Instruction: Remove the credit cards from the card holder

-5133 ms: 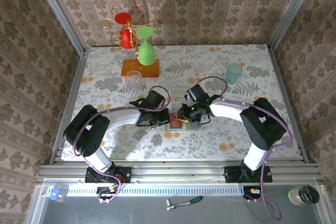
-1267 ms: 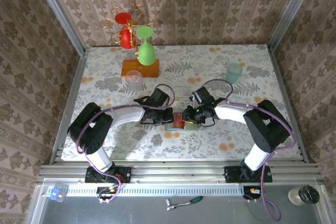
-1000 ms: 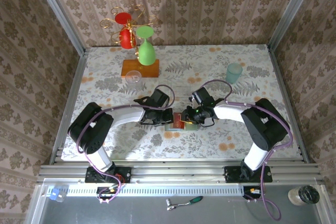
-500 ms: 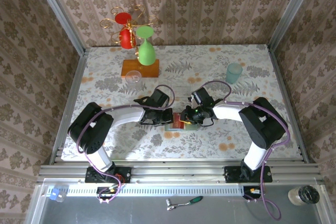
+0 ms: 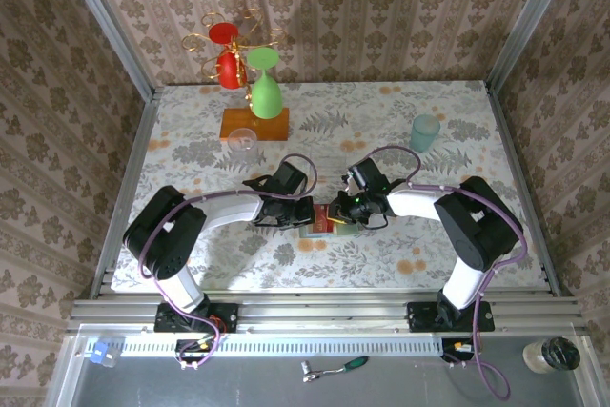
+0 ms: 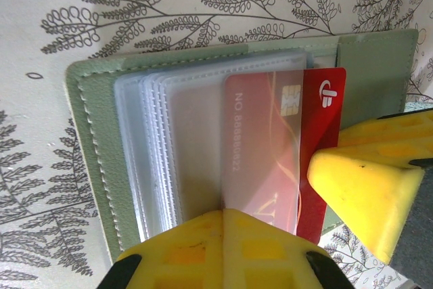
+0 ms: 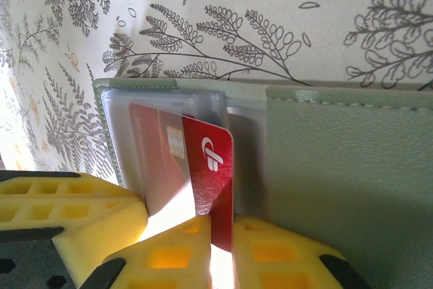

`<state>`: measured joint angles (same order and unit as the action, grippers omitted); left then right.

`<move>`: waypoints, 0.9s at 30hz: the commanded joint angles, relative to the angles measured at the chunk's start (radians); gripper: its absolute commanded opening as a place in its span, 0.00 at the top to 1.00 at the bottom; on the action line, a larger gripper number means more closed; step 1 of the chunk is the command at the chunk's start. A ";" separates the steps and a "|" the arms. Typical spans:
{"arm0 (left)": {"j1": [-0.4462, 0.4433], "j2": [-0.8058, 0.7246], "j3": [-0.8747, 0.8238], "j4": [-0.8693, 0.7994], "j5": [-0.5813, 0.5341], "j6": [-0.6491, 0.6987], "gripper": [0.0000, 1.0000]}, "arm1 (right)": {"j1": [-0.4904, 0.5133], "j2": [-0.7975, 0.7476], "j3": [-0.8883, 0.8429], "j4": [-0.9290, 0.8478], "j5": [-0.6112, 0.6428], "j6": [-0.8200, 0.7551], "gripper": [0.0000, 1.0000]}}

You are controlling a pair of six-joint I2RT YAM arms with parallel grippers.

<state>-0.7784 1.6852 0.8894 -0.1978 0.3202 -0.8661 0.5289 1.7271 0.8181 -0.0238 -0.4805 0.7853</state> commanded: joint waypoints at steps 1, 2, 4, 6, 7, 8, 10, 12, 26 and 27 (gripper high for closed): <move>0.003 0.006 -0.023 -0.040 0.000 0.015 1.00 | -0.016 -0.026 -0.029 -0.021 0.014 -0.016 0.88; 0.002 0.004 -0.023 -0.040 0.000 0.015 1.00 | -0.019 -0.032 -0.033 -0.030 0.017 -0.020 0.88; 0.003 0.004 -0.023 -0.040 -0.001 0.015 1.00 | -0.026 -0.050 -0.043 -0.041 0.022 -0.027 0.89; 0.005 0.004 -0.021 -0.040 -0.001 0.015 1.00 | -0.030 -0.065 -0.051 -0.053 0.026 -0.033 0.89; 0.005 0.004 -0.020 -0.040 -0.001 0.016 1.00 | -0.032 -0.070 -0.052 -0.064 0.027 -0.038 0.89; 0.004 0.004 -0.021 -0.040 -0.002 0.015 1.00 | -0.033 -0.075 -0.051 -0.071 0.028 -0.041 0.90; 0.004 0.006 -0.018 -0.038 -0.001 0.015 1.00 | -0.036 -0.088 -0.050 -0.088 0.034 -0.049 0.90; 0.005 0.007 -0.020 -0.037 0.000 0.015 1.00 | -0.037 -0.099 -0.045 -0.112 0.049 -0.057 0.90; 0.006 0.004 -0.023 -0.028 0.002 0.015 1.00 | -0.035 -0.156 0.025 -0.294 0.116 -0.113 0.91; 0.006 0.004 -0.021 -0.027 0.002 0.015 1.00 | -0.035 -0.156 0.030 -0.301 0.117 -0.116 0.91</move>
<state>-0.7776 1.6852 0.8875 -0.1947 0.3210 -0.8661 0.4969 1.5929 0.8242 -0.2279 -0.3996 0.7017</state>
